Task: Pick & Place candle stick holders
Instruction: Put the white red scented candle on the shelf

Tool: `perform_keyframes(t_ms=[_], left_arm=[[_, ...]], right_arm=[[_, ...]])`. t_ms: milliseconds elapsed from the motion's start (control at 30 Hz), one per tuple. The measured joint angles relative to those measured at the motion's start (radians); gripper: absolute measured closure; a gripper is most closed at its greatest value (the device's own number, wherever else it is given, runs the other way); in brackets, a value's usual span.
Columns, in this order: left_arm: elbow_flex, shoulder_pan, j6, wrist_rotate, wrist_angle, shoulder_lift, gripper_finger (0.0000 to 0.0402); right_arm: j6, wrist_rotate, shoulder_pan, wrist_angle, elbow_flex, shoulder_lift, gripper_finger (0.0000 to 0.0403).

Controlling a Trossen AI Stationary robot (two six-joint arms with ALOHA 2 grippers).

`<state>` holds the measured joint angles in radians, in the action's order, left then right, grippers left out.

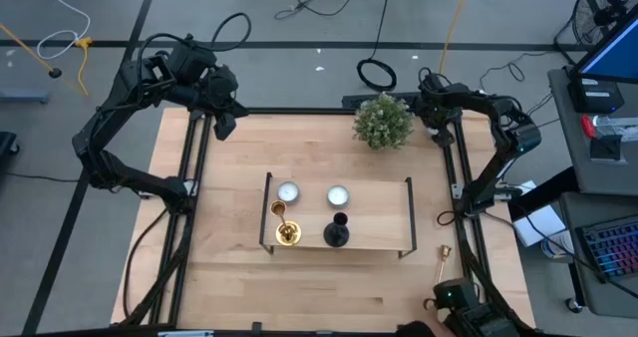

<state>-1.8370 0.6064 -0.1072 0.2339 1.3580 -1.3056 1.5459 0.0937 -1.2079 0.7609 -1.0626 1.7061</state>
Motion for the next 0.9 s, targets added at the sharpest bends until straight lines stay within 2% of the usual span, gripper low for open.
perform_keyframes(t_ms=[300,667,900], left_arm=[[0.000,0.000,-0.024,0.000,0.005,0.000,0.0371],[0.000,0.000,-0.040,0.001,0.006,0.000,0.0371],[0.000,0.000,-0.055,0.002,0.000,0.000,0.0371]], right_arm=[[-0.159,-0.045,0.011,0.050,0.000,-0.037,0.0123],[-0.262,-0.069,0.025,0.101,0.000,-0.108,0.0125],[-0.276,-0.039,0.023,0.197,0.019,-0.125,0.0151]])
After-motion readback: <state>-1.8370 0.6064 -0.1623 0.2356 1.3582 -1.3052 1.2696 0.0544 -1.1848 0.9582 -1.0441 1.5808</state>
